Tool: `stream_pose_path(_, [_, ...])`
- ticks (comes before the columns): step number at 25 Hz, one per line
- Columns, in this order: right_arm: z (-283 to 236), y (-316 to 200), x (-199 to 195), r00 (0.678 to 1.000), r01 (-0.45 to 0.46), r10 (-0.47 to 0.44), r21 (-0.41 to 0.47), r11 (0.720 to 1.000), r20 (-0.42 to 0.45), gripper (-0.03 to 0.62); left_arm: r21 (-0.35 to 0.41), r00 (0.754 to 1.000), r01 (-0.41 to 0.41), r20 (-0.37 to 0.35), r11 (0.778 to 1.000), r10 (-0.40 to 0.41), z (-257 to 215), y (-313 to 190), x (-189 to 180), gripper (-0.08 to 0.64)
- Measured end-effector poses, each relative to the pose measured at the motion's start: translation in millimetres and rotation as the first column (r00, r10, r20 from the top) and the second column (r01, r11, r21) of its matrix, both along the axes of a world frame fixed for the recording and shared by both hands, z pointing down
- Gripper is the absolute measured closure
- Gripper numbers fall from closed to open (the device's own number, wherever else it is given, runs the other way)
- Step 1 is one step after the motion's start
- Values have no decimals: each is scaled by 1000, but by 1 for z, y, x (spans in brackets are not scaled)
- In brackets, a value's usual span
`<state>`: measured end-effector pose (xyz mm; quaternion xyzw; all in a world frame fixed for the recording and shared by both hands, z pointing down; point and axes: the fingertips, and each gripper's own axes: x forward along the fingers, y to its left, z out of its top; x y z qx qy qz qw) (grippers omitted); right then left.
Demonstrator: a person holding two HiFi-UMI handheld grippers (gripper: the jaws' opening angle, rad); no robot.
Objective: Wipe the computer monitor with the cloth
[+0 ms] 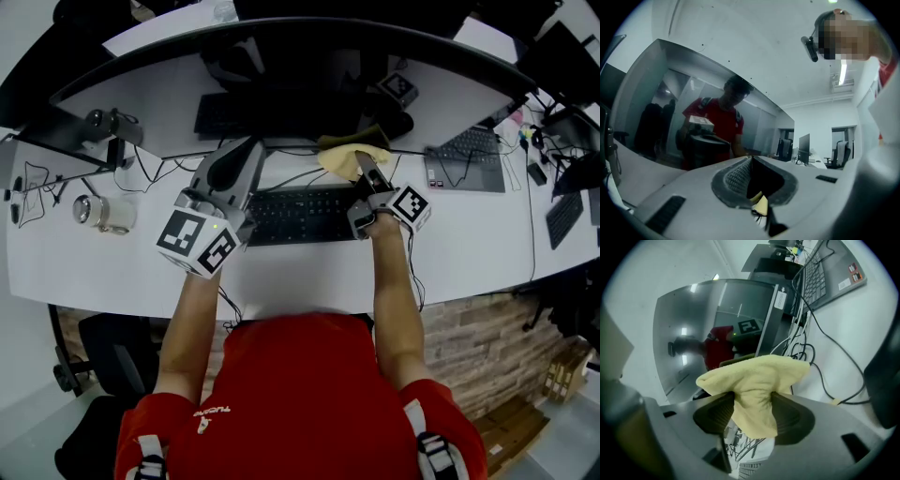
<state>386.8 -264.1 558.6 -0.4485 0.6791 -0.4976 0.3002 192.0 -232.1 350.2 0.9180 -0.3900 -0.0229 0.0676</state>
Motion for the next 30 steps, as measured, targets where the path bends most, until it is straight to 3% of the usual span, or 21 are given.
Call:
stream_pose_path(12, [8,-1,-64,989,-98,102,-43,994,104,359,2,1000,23,0,1000,-23,-1,4,-70,549])
stream_pose_path(15, [9,-3,-69,971,-164,163,-12,986,174,359,4,1000,29,0,1000,-29,-3,5,-86,548])
stream_pose_path(18, [9,-2,-76,948,-227,228,-35,973,223,364,7,999,33,1,999,-33,-4,6,-99,549])
stream_pose_path(23, [10,-3,-92,937,-265,267,-39,964,227,374,14,999,36,-5,999,-36,-1,6,-127,549])
stream_pose_path(30, [7,-6,-129,943,-248,249,-34,968,219,382,32,999,29,-30,999,-28,6,4,-159,549])
